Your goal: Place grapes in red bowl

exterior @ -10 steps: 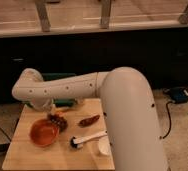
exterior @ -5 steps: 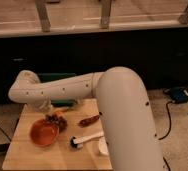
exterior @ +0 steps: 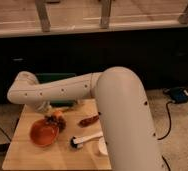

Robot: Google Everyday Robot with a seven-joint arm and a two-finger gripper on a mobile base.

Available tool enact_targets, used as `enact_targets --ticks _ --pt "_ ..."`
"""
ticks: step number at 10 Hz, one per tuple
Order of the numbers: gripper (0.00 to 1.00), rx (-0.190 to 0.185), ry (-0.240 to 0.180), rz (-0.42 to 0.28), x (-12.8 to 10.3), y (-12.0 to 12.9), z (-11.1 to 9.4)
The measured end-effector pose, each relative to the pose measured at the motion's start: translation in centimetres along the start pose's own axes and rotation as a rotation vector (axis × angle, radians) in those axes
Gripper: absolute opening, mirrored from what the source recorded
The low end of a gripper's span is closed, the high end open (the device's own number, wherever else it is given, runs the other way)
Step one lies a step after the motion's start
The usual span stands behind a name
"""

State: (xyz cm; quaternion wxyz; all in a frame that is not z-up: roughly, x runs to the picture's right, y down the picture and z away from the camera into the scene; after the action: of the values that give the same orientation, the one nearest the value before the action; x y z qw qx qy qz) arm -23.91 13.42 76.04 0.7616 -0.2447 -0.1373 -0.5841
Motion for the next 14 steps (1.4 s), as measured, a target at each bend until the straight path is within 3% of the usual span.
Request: enact_targets --ticks 14 --pt "0.3 0.012 0.005 -0.018 -1.3 -0.7 0.2"
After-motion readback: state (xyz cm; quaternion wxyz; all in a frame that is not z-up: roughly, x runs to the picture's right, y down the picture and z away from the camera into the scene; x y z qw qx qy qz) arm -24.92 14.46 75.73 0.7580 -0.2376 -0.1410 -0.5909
